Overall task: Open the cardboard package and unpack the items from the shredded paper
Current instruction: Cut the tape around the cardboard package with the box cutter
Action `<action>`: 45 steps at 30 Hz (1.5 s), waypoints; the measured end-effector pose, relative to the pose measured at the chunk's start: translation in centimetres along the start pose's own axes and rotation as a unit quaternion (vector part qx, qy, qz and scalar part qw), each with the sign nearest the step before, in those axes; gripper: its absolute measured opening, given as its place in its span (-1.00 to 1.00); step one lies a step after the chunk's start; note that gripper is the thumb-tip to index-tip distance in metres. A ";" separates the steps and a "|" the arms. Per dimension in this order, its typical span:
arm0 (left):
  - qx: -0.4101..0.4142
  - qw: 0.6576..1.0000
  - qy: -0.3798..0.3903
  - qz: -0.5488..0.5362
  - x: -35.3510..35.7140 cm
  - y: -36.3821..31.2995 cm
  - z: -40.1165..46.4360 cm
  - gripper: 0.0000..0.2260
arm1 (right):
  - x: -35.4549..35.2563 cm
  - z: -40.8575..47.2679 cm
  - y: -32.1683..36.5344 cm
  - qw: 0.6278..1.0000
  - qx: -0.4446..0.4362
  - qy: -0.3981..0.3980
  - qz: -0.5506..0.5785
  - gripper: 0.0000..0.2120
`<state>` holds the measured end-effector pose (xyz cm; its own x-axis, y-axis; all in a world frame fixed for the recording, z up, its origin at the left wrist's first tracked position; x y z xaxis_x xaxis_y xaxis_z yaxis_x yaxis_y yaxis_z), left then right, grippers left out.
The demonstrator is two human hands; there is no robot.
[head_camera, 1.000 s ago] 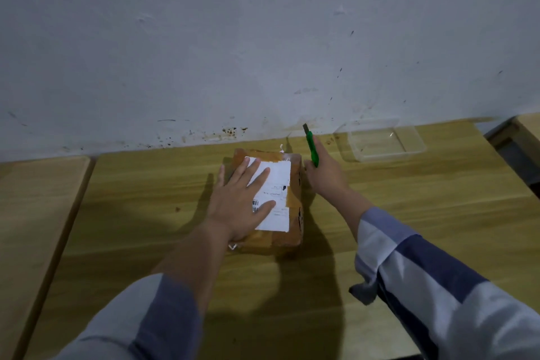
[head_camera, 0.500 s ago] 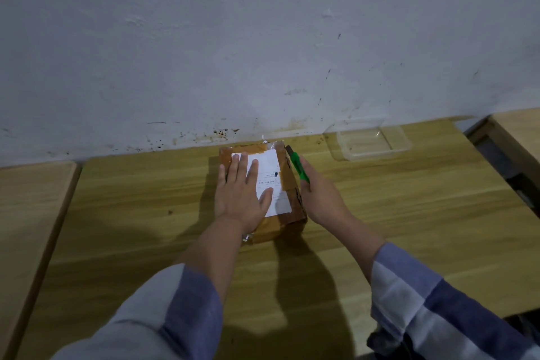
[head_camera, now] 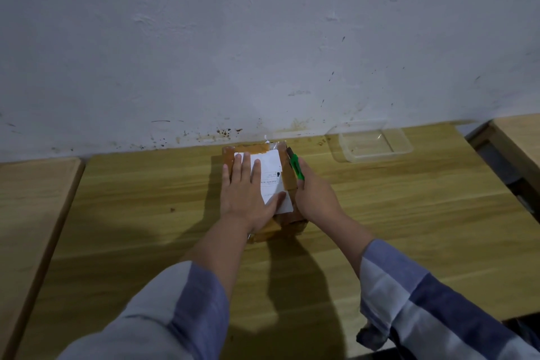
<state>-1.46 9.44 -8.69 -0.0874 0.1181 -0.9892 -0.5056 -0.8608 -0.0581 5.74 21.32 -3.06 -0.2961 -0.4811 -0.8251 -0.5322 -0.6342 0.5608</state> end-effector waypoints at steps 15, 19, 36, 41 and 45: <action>0.003 1.000 -0.009 0.000 -0.1 0.0 -0.1 -0.18 | -0.2 0.2 0.7 1.000 0.004 -0.017 0.022 -0.45; 0.004 1.000 -0.007 0.002 -0.1 0.0 -0.1 -0.18 | 0.1 0.4 0.6 1.000 0.006 -0.012 0.007 -0.43; -0.002 1.000 -0.004 0.018 0.2 -0.1 -0.1 -0.17 | -0.1 0.3 1.4 0.990 -0.037 0.049 -0.129 -0.32; -0.003 1.000 -0.010 0.020 0.0 -0.2 -0.1 -0.19 | 0.2 -0.3 0.8 0.989 -0.034 0.044 -0.135 -0.33; -0.003 1.000 -0.011 0.018 0.0 -0.2 -0.1 -0.19 | -0.4 -1.5 0.2 0.995 -0.034 0.030 -0.086 -0.44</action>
<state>-1.23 9.55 -8.68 -0.1240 0.0971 -0.9875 -0.4963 -0.8679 -0.0230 6.98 20.47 -2.55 -0.1563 -0.3963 -0.9047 -0.5157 -0.7485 0.4169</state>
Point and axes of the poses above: each hand's wrist, its own z-axis towards the middle knuckle, its own x-axis out of the palm, y = z × x, the point moved 4 cm from there along z, towards the middle knuckle, and after that the axes turned 15 degrees about -y, right-handed, at the moved point
